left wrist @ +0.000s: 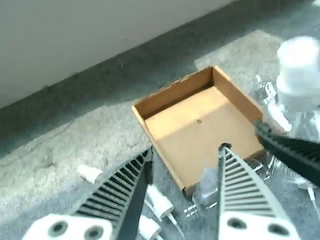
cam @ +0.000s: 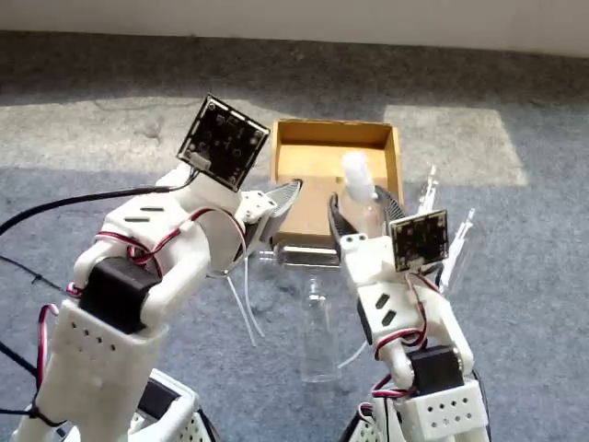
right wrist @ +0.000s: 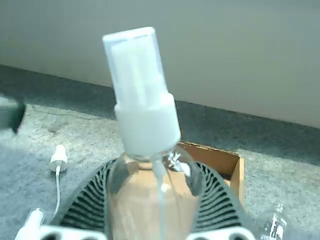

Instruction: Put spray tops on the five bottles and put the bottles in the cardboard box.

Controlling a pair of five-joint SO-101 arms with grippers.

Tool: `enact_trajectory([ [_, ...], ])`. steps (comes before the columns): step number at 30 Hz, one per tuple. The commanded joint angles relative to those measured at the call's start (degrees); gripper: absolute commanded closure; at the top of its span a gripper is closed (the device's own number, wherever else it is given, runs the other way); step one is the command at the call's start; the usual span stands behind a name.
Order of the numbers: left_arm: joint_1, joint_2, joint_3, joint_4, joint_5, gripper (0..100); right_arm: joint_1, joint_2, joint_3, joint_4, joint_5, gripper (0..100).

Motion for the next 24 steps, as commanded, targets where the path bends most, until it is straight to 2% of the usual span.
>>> enact_trajectory([
  [1,-2.51,-0.48,7.25,0.09,-0.26,80,1.1,11.21,-10.86,-1.71,0.18,99.4],
  [3,-1.63,-0.4,11.56,-2.11,-0.26,80,0.84,18.68,-15.78,-1.8,-0.18,99.4],
  [7,0.92,-0.48,21.41,-10.29,0.0,74,1.01,31.52,-25.71,-1.8,-7.65,99.4],
  [11,3.47,-0.48,25.89,-15.38,0.09,70,0.75,38.29,-32.04,-1.63,-10.73,99.4],
  [14,4.88,-0.22,26.15,-18.02,1.41,70,-1.1,38.55,-31.69,-1.27,-10.81,99.4],
  [18,6.81,0.04,26.51,-23.47,3.08,70,-1.36,34.86,-29.23,4.53,-10.73,99.4],
  [24,9.1,0.04,26.68,-24.09,4.84,70,-1.45,24.84,-23.6,8.57,-10.73,99.4],
])
